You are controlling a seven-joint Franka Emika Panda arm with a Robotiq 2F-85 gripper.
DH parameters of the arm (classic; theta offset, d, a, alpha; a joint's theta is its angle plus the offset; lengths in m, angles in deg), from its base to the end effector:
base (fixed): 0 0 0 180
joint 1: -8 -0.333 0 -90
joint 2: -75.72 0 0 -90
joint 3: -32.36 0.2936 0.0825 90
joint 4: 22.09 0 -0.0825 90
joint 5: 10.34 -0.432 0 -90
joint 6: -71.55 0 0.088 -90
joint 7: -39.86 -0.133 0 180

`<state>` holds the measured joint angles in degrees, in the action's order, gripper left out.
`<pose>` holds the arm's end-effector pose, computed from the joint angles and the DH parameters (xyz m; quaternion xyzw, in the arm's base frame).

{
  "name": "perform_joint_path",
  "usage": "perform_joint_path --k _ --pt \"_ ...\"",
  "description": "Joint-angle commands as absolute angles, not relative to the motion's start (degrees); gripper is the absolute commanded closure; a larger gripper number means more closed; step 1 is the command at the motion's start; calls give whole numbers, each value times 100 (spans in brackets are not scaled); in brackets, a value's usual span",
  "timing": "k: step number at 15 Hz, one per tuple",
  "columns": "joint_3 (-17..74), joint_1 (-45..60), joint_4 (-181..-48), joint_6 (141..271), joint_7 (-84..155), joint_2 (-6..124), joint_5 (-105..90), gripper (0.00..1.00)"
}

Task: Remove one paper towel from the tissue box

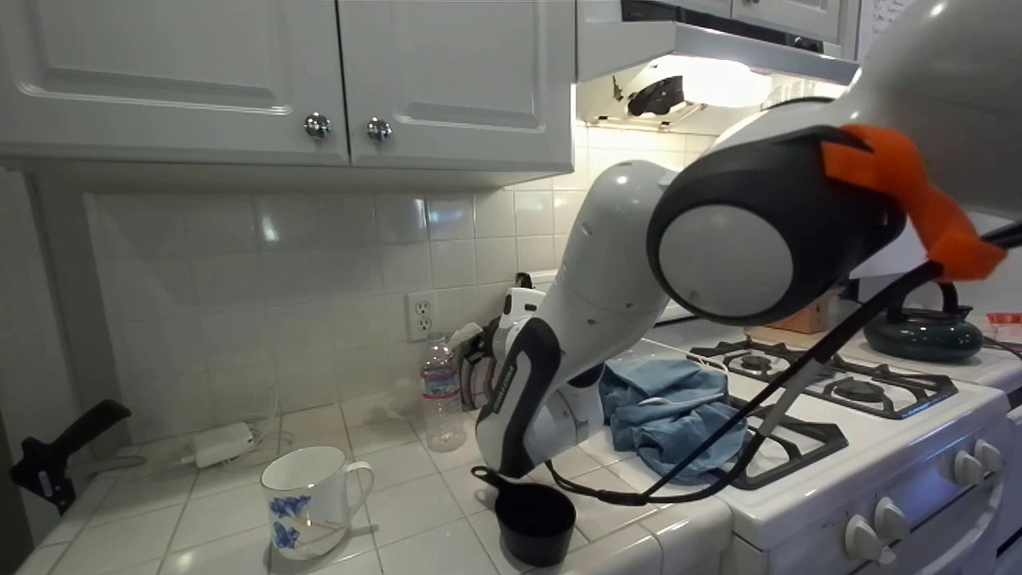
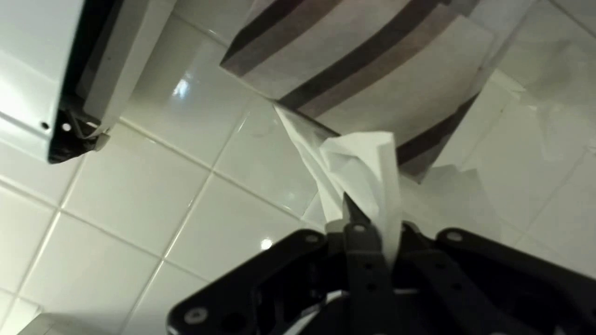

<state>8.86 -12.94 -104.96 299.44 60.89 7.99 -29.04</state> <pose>0.7473 0.0203 0.1420 0.7243 0.1703 0.6313 0.2188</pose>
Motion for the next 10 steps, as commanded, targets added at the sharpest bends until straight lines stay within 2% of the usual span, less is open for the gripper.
perform_joint_path --k 1,10 --pt "1273 -1584 -11844 30357 7087 1724 -3970 100" --pt "1753 -1289 -13350 30826 8152 3084 -5104 100"
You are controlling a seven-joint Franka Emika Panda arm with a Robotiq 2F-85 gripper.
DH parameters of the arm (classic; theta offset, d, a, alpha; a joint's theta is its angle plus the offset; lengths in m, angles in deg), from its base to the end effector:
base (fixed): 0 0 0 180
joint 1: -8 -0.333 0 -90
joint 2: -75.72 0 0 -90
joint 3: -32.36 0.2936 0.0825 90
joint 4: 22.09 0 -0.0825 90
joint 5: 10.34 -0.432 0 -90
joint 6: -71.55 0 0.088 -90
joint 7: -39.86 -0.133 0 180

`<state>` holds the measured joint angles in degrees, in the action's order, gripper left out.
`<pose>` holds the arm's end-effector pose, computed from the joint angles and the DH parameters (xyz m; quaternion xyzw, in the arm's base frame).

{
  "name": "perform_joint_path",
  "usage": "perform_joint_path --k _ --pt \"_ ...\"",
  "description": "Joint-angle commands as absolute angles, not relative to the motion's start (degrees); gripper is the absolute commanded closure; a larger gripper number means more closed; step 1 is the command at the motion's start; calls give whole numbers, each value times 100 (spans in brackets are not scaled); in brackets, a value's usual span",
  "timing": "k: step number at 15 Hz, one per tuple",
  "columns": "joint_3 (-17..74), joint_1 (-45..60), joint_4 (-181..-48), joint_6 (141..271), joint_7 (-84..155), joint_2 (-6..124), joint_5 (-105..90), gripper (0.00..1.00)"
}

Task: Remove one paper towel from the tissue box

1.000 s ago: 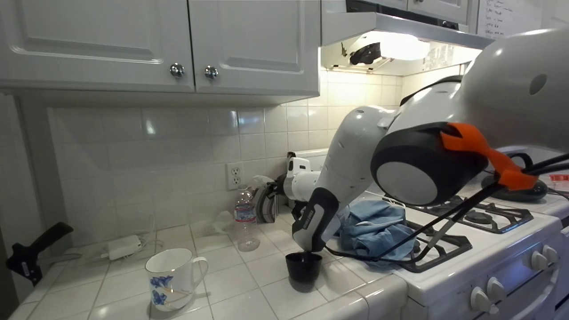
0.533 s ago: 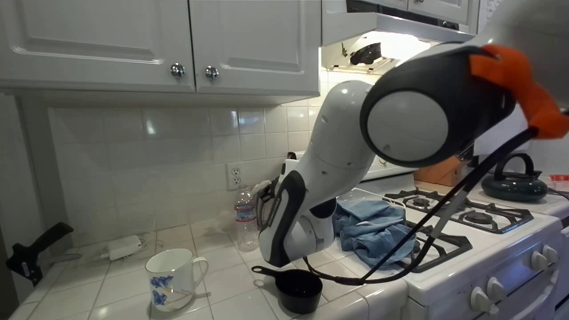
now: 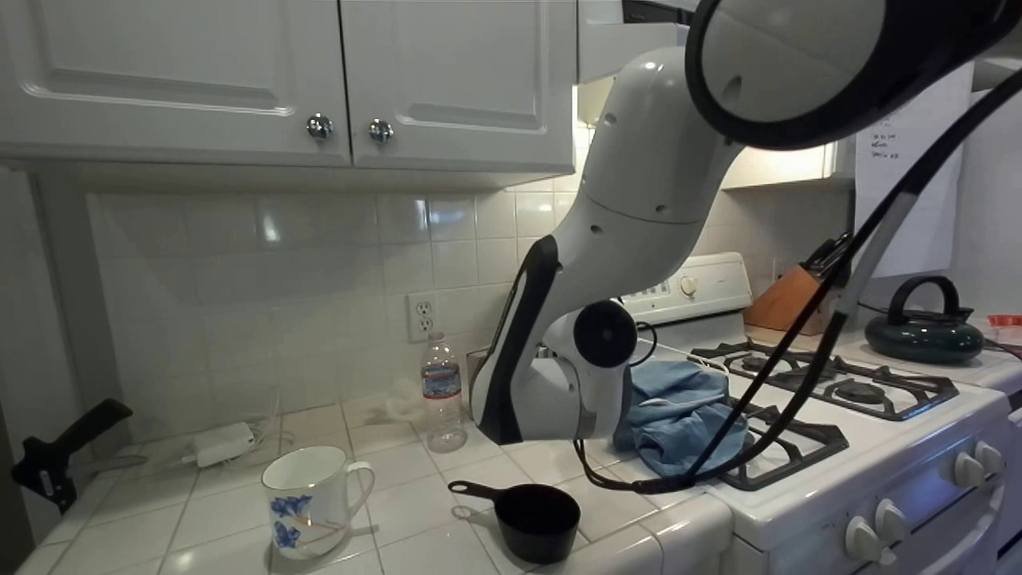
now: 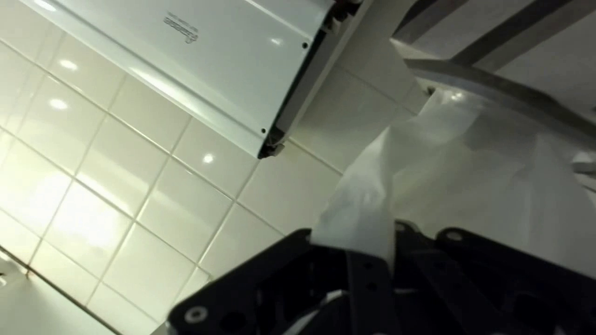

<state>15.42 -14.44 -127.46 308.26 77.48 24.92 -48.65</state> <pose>0.6620 -0.0034 0.1848 0.7371 0.0696 0.5952 0.3123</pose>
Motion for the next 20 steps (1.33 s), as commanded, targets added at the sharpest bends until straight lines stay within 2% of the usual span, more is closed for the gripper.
perform_joint_path --k 1,13,18,19,20 --pt "1769 -1225 -13432 30783 8222 3191 -5099 100" --pt "2007 -1072 -13805 31000 9850 4065 -6226 100" --pt "2361 -1022 -13872 31628 10510 4347 -6807 100" --pt "1695 -1638 -13829 31377 10467 4343 -7090 100" --pt "1603 -1758 -13828 31377 10554 4378 -7239 100"
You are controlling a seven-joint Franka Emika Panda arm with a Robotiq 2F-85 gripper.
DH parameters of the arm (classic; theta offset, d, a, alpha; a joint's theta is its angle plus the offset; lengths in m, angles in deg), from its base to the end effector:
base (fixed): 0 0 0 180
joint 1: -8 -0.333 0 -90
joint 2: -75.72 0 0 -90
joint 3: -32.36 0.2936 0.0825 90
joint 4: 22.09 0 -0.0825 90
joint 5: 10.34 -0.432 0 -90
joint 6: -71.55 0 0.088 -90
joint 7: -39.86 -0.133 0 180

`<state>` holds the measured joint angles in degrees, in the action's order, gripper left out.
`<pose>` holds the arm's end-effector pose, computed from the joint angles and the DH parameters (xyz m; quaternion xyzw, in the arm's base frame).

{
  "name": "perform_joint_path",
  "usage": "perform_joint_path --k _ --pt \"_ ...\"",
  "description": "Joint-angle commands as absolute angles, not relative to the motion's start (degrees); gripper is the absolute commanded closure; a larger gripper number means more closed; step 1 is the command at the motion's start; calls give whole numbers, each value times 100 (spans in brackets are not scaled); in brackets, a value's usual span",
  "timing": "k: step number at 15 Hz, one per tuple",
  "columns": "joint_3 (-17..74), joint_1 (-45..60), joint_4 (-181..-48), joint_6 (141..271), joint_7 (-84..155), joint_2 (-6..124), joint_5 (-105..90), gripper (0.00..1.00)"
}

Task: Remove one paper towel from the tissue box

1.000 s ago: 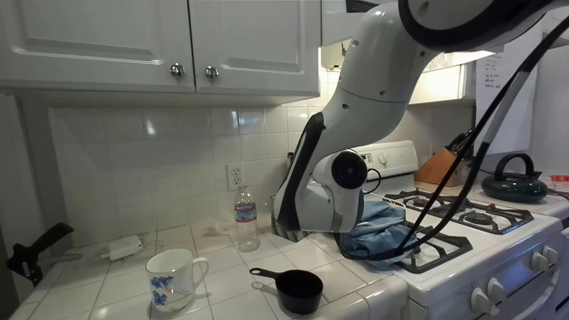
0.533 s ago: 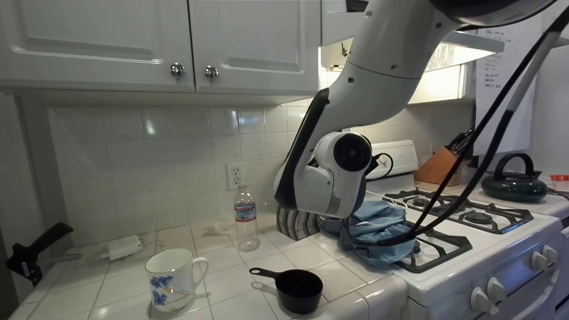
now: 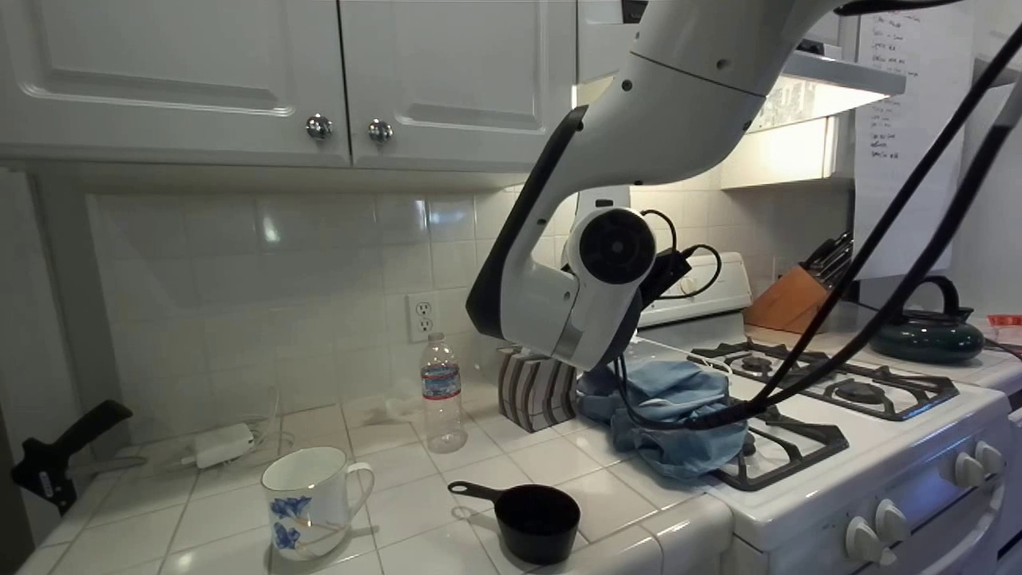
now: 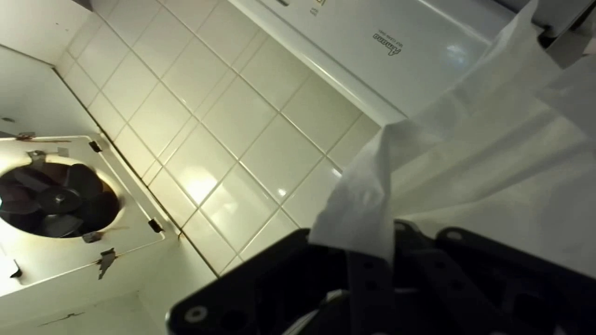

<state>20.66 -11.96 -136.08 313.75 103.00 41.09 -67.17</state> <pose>0.6120 -0.0308 0.2821 0.7256 0.0154 0.5289 0.4399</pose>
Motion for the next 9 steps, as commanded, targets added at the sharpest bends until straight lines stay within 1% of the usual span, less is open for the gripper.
perform_joint_path --k 1,6,9 --pt "1305 -2058 -13818 31359 10586 4372 -7448 100" --pt "-394 -3856 -13985 31317 10646 4347 -8315 100" --pt "-637 -4421 -14415 31369 10248 4508 -8188 100"
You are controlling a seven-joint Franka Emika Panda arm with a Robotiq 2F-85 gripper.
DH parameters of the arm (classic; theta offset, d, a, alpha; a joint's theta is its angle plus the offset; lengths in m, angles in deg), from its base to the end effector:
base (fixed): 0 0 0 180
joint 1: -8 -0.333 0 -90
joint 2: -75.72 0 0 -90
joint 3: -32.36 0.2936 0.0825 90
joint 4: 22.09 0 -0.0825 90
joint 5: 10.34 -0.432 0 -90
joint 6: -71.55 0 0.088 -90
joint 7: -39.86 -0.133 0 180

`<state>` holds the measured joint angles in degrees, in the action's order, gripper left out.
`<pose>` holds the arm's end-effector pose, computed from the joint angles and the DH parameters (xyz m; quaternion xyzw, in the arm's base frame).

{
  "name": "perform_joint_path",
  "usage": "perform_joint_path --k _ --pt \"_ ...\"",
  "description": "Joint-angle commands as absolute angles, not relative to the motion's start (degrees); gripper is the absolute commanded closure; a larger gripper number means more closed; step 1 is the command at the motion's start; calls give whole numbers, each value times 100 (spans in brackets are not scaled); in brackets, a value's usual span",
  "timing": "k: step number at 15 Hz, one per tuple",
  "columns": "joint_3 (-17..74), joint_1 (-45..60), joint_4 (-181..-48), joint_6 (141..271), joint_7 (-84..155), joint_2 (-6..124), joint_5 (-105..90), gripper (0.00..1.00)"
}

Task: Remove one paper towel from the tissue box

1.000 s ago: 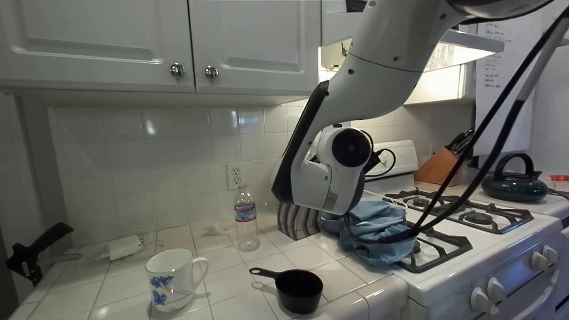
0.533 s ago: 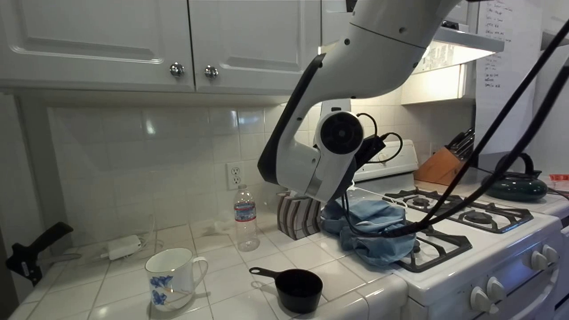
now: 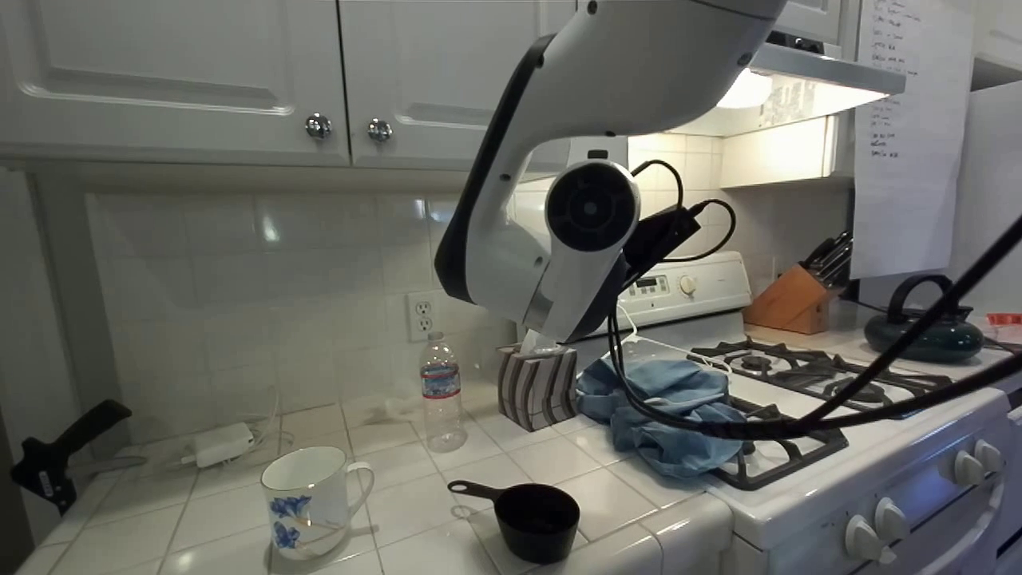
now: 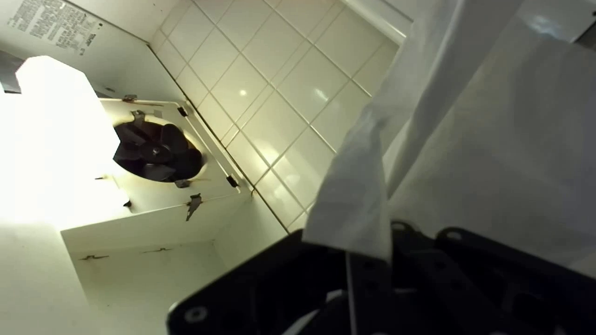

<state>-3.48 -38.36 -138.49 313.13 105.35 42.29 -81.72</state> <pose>0.5835 -0.0028 0.3406 0.6867 -0.0214 0.5351 0.4916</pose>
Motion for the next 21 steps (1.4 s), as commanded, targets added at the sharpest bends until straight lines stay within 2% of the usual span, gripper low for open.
perform_joint_path --k 1,8,11,12,13,14,15,16,20,21 --pt "-690 -4586 -14568 31364 10075 4567 -8134 100" --pt "-932 -5412 -15957 31368 7885 5078 -7001 100" --pt "-894 -5288 -16373 31371 6783 5126 -6255 100" --pt "-830 -5094 -16532 31321 6362 5155 -5892 100" --pt "-31 -4223 -16606 31516 6257 5431 -5497 100" --pt "143 -3896 -16703 31434 5841 5427 -5029 100" --pt "-286 -4179 -16801 31194 5179 5145 -4629 100" --pt "592 -3173 -16774 31380 5263 5379 -4233 100" --pt "1554 -1468 -16740 31298 4769 5299 -2806 100" --pt "1834 -1439 -16578 31382 5238 5187 -3388 100"
